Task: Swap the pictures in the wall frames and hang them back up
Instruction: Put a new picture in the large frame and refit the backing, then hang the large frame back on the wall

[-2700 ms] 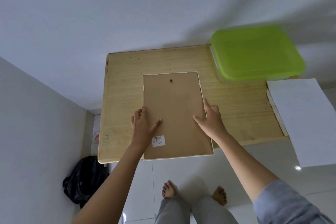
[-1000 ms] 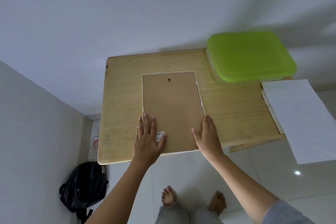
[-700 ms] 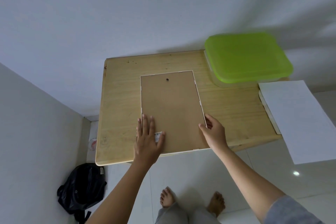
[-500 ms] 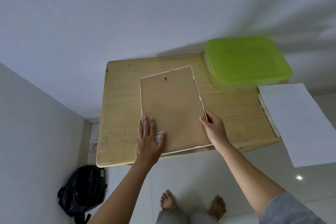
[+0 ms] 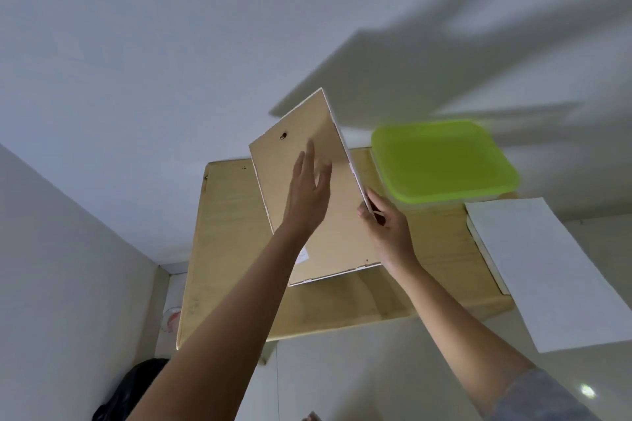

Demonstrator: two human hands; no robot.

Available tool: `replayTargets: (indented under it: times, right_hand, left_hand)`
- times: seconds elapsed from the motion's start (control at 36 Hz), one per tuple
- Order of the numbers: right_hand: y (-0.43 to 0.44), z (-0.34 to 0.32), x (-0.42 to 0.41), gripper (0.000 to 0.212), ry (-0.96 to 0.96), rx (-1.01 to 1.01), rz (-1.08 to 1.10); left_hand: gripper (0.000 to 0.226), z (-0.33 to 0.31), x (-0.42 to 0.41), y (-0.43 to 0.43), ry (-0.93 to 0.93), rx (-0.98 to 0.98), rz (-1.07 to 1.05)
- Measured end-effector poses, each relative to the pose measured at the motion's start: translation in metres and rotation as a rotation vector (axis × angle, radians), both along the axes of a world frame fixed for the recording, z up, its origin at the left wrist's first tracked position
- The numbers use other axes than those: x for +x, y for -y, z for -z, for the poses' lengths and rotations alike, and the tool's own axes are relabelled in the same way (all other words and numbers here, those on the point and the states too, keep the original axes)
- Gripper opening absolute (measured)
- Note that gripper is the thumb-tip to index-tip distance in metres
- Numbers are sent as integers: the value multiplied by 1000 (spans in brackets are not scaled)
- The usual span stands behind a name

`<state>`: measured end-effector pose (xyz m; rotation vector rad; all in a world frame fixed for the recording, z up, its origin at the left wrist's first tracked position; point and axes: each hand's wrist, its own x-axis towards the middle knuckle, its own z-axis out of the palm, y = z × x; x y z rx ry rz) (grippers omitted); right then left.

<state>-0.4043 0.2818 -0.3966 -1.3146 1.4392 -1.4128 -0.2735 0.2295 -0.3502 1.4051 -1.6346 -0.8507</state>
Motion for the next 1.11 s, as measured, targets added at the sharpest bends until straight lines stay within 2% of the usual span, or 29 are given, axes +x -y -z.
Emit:
replayTargets:
  times: [0.17,0.25,0.33,0.47,0.64,0.75,0.86,1.0,1.11]
  right_hand:
    - [14,-26,7,38,-452,-348,13]
    - [18,-31,13,41,-585,-443,-43]
    - [17,-32,20,42,-655,-463,-77]
    - [7,-33,37,40,-619,-447,-177]
    - [-13,-34,55,31,-276,-279,-362]
    - [-18,-30,51,27,-255,-226,-437]
    - [2,-32,33,27,-333,-237,-300]
    - [52,-62,5,34,-413,-198,-35]
    - [83,-105,-12,36,-238,-67,-104]
  left_hand:
    - [65,-61,-10,19,-51,-76,-48]
    - [79,-66,-4,21,-74,-23,-157]
    - [79,-60,6,19,-69,1,-234]
    - [75,-49,26,12,-169,61,-377]
    - [62,-45,59,-3,-339,7,-453]
    - [57,-50,82,-5,-450,-12,-568]
    - [50,-52,101,0,-504,-20,-633]
    - [43,-68,108,4,-565,-41,-566]
    - [41,-100,92,15,-628,-85,-455]
